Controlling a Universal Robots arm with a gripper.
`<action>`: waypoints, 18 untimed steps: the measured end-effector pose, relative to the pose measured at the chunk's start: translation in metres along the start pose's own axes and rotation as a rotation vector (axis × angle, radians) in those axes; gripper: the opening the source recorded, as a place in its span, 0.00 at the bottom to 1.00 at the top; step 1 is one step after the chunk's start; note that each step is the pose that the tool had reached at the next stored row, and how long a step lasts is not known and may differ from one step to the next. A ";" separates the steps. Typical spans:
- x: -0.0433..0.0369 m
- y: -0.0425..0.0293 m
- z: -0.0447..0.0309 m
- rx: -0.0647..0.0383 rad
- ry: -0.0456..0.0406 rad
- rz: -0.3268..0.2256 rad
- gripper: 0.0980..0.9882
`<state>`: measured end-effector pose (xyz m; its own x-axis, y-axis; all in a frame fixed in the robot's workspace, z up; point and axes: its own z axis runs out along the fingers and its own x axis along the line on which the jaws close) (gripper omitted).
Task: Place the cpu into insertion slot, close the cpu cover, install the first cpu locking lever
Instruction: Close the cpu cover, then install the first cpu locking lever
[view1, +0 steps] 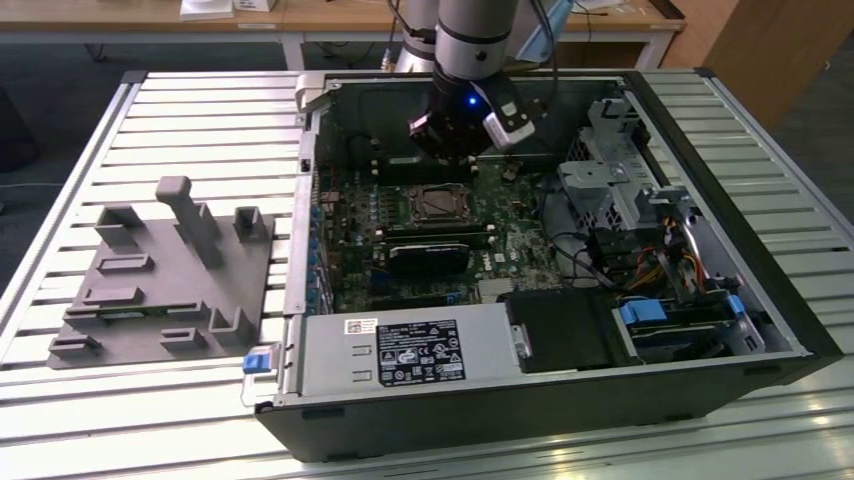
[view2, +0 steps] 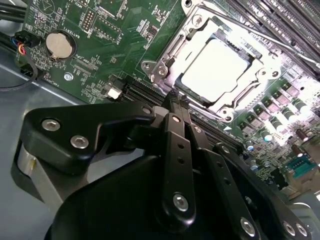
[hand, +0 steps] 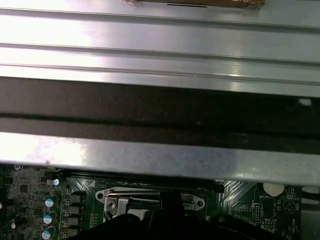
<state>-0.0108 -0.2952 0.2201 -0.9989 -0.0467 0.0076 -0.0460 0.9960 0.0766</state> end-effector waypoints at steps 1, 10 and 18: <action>0.0000 -0.0003 0.0000 0.000 0.0000 0.000 0.01; 0.0001 -0.0023 -0.0002 0.000 0.0000 0.000 0.01; 0.0002 -0.0049 -0.0004 0.000 0.0000 0.000 0.01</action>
<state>-0.0108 -0.3001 0.2201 -0.9989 -0.0467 0.0076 -0.0460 0.9960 0.0766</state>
